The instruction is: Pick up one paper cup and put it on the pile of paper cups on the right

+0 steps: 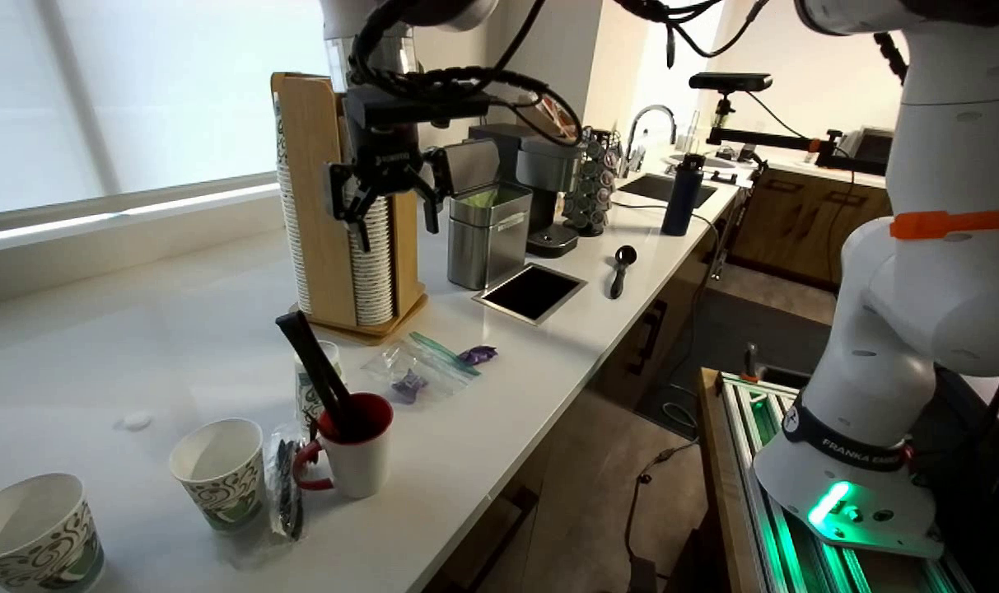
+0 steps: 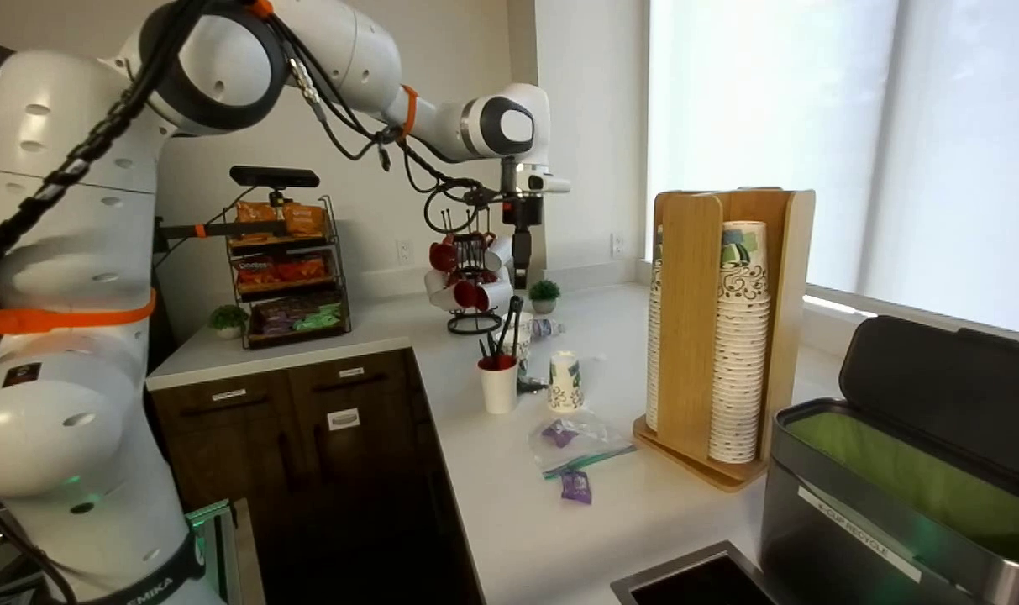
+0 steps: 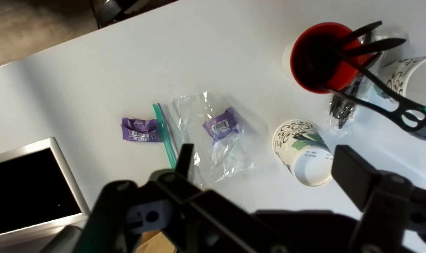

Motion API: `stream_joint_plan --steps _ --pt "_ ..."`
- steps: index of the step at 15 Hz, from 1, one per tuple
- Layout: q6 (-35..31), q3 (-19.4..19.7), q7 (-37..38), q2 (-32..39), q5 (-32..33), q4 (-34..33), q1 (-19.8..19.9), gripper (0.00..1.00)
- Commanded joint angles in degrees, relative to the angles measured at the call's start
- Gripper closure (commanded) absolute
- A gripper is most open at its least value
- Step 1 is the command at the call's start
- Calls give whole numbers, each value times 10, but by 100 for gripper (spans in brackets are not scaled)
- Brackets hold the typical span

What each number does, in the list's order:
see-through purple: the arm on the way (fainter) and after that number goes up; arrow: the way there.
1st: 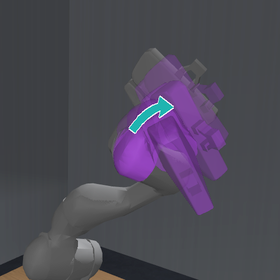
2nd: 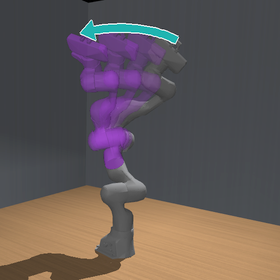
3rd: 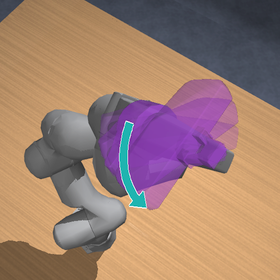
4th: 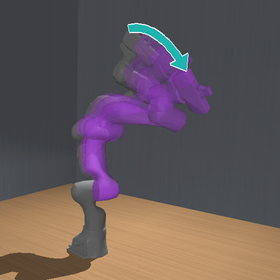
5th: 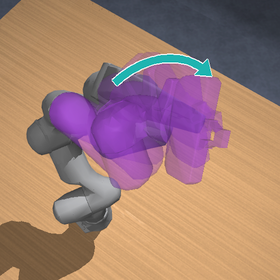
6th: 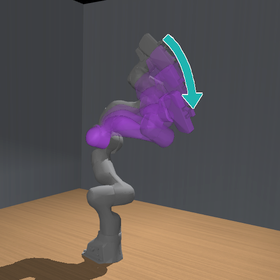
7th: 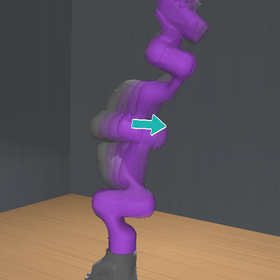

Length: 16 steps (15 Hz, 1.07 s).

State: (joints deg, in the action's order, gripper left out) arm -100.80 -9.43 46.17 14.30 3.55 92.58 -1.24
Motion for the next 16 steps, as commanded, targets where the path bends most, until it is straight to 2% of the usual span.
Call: stream_joint_plan --steps 1,4,6,12,16 --pt "1 33 -5 3 -7 -3 -29 0" --pt "1 36 -4 -3 -6 -2 -32 0" --pt "-19 45 66 34 -33 -36 -39 0" --pt "23 55 87 189 -140 -210 -38 0" --pt "-3 83 168 273 -138 -316 -52 0"
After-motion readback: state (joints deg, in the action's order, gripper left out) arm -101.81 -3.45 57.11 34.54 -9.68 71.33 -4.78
